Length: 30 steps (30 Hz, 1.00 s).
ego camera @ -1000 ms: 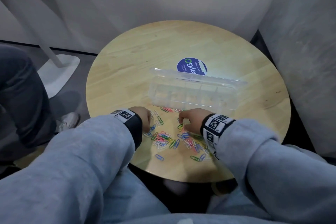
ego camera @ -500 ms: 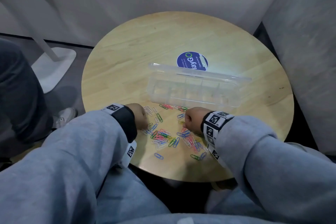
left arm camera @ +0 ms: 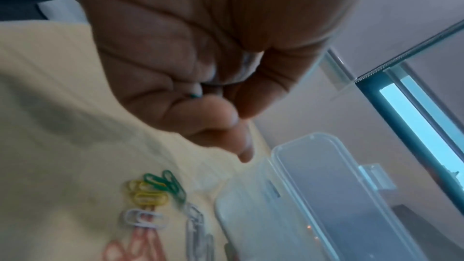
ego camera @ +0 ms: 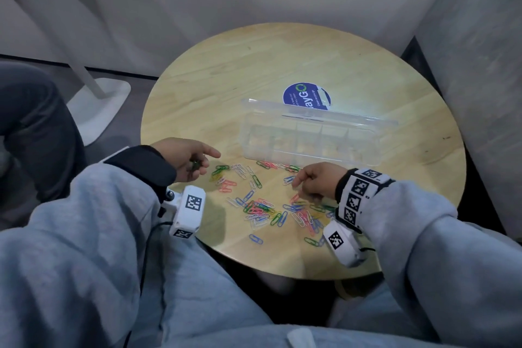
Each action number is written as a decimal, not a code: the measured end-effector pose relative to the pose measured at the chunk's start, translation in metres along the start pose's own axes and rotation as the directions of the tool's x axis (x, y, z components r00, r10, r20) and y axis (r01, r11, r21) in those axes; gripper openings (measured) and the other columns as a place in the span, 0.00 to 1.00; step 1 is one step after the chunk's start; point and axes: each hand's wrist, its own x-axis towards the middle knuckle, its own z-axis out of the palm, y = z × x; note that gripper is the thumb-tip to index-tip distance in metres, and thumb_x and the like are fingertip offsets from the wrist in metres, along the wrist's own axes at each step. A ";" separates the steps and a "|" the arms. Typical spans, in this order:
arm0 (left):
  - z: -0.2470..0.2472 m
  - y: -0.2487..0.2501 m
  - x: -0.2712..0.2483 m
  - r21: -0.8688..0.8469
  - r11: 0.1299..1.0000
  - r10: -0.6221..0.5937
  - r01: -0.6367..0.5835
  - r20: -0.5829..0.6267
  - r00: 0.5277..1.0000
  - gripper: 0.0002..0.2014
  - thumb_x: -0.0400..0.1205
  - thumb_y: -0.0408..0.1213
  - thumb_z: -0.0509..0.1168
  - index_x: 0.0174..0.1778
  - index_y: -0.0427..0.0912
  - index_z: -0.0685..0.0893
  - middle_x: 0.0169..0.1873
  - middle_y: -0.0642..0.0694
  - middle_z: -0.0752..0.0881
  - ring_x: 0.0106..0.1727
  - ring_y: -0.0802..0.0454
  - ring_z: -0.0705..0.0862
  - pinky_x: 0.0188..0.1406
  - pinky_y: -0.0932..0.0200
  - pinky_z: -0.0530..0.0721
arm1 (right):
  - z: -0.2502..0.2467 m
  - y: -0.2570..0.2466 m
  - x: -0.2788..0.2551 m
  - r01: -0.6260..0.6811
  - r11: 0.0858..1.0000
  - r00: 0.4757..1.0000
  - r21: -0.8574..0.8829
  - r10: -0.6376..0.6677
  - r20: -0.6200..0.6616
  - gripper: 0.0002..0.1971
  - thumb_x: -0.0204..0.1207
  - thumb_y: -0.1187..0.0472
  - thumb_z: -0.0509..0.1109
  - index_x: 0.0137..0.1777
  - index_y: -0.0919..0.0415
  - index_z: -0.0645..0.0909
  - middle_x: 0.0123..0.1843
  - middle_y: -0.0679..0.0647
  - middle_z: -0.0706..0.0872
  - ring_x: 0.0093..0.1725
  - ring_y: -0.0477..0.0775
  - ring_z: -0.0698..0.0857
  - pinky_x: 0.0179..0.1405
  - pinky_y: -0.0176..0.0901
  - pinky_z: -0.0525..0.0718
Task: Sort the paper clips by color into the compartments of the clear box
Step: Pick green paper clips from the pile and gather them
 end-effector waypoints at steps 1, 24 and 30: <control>0.000 -0.002 0.002 0.034 0.999 -0.024 0.025 -0.041 0.999 0.14 0.83 0.27 0.51 0.41 0.37 0.81 0.27 0.44 0.72 0.16 0.56 0.73 0.15 0.68 0.70 | 0.000 0.000 -0.001 -0.014 0.997 1.000 0.069 0.014 0.010 0.12 0.75 0.75 0.63 0.36 0.59 0.80 0.27 0.56 0.80 0.21 0.50 0.74 0.24 0.39 0.75; 0.029 0.002 0.048 0.917 0.399 0.089 0.002 -0.041 0.995 0.07 0.74 0.42 0.71 0.45 0.45 0.87 0.41 0.47 0.84 0.43 0.47 0.79 0.42 0.62 0.74 | 0.052 -0.074 0.033 0.101 0.697 0.991 -0.710 -0.133 0.011 0.14 0.76 0.53 0.68 0.56 0.63 0.82 0.53 0.58 0.86 0.46 0.58 0.82 0.42 0.43 0.78; 0.027 0.001 0.041 0.933 0.359 0.071 -0.020 -0.006 0.997 0.18 0.80 0.47 0.65 0.57 0.38 0.85 0.50 0.39 0.86 0.48 0.45 0.79 0.46 0.59 0.75 | 0.057 -0.072 0.035 0.063 0.706 0.997 -0.705 -0.069 0.021 0.04 0.77 0.56 0.65 0.46 0.55 0.77 0.45 0.55 0.76 0.43 0.56 0.74 0.44 0.44 0.76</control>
